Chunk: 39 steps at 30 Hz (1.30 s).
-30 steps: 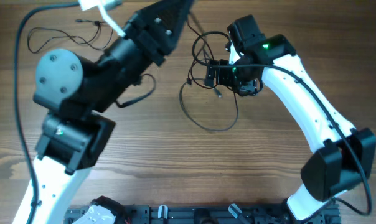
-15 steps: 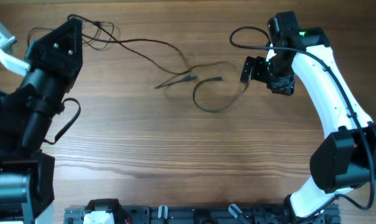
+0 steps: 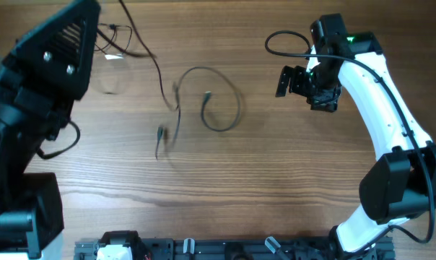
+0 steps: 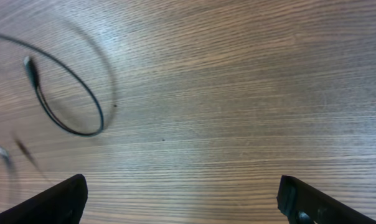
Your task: Untangle cables
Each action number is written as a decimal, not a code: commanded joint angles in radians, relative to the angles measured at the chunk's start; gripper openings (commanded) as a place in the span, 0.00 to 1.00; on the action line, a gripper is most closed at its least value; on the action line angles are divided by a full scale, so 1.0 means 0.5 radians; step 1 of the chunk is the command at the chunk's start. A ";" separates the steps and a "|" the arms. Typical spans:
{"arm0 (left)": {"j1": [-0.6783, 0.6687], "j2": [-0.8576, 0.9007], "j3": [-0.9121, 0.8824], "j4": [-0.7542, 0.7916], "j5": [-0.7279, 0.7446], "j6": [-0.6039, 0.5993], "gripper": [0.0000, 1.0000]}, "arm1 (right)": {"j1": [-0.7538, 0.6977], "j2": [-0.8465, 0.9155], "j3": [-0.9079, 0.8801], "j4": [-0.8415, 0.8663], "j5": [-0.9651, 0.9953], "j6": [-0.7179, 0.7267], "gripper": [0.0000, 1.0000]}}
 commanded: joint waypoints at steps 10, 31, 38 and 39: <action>-0.159 0.268 0.017 -0.228 0.130 0.127 0.04 | 0.008 0.011 -0.004 -0.036 -0.584 -0.398 1.00; 0.433 0.466 0.017 -0.816 -0.450 0.394 0.04 | 0.022 0.014 -0.004 -0.005 -0.592 -0.411 1.00; 0.726 0.587 0.017 -0.916 -0.455 0.443 0.04 | 0.021 0.014 -0.004 -0.004 -0.592 -0.409 1.00; 0.761 0.613 0.017 -0.942 -0.455 0.443 0.04 | 0.022 0.014 -0.004 -0.005 -0.592 -0.406 1.00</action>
